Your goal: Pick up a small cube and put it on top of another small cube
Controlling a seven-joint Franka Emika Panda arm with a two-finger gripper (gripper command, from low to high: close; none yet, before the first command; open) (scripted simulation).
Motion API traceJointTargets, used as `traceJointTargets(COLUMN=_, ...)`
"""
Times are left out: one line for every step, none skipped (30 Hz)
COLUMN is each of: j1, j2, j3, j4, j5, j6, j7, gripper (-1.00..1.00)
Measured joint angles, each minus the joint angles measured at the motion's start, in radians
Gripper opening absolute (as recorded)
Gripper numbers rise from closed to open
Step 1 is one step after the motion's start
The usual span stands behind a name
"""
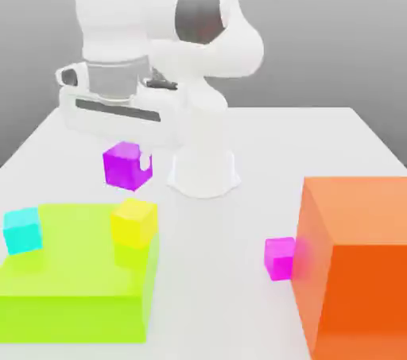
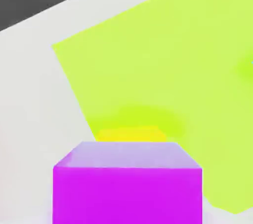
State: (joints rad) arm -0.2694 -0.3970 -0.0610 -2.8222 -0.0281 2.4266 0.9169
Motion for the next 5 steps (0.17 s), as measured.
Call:
traceJointTargets(j1=-0.001, j2=0.029, j3=0.000, j4=-0.013, j5=-0.001, j6=0.042, j7=0.000, gripper=-1.00)
traceJointTargets(j1=-0.002, j2=0.049, j3=0.001, j4=-0.022, j5=-0.001, j6=0.071, j7=-0.001, gripper=1.00)
traceJointTargets(j1=-0.002, j2=0.049, j3=0.001, j4=-0.022, j5=-0.001, j6=0.071, j7=-0.001, gripper=1.00)
traceJointTargets(j1=-0.002, j2=0.049, j3=0.001, j4=-0.022, j5=-0.001, j6=0.071, j7=-0.001, gripper=1.00)
traceJointTargets(j1=-0.002, j2=0.049, j3=0.001, j4=-0.022, j5=-0.001, j6=0.071, j7=-0.001, gripper=1.00)
